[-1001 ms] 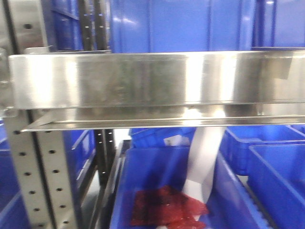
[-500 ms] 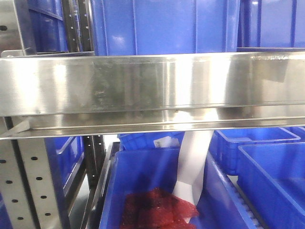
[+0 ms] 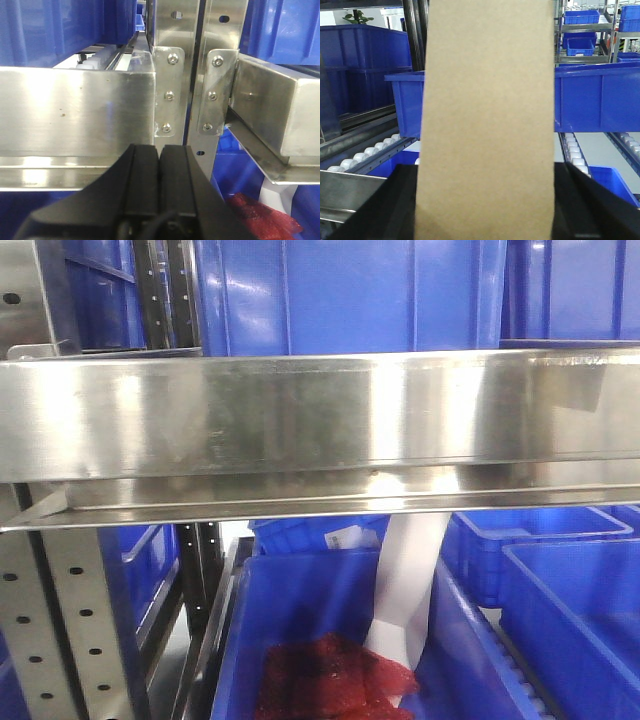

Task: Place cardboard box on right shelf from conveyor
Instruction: 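Approach the shelf and raise the held box above the roller track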

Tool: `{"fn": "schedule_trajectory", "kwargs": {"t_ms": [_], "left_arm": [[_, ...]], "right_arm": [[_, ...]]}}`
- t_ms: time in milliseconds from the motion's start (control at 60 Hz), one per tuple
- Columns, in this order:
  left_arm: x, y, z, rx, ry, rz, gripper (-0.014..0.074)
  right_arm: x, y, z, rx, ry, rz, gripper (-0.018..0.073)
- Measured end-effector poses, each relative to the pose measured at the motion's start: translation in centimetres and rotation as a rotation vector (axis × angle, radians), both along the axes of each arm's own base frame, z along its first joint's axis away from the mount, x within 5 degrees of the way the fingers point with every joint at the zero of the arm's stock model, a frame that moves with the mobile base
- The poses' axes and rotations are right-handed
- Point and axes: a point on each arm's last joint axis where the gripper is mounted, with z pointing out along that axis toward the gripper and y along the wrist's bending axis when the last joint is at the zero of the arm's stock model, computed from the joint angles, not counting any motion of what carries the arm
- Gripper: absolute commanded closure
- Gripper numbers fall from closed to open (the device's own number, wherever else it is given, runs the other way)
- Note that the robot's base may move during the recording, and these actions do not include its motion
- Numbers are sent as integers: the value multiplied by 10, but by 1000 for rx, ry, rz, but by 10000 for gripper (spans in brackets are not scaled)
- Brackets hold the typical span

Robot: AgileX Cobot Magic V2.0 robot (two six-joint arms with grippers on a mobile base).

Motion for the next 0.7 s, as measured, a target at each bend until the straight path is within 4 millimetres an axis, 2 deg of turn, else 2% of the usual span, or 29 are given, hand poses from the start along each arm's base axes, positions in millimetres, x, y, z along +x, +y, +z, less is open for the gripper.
{"fn": "schedule_trajectory", "kwargs": {"t_ms": [267,417,600,701], "left_arm": [[0,0,0,0,0,0,713],[0,0,0,0,0,0,713],[0,0,0,0,0,0,713],[0,0,0,0,0,0,713]], "right_arm": [[1,1,0,-1,1,1,409],[16,9,10,-25,41,6,409],[52,26,54,-69,84,11,409],[82,41,81,-142,96,13,409]]}}
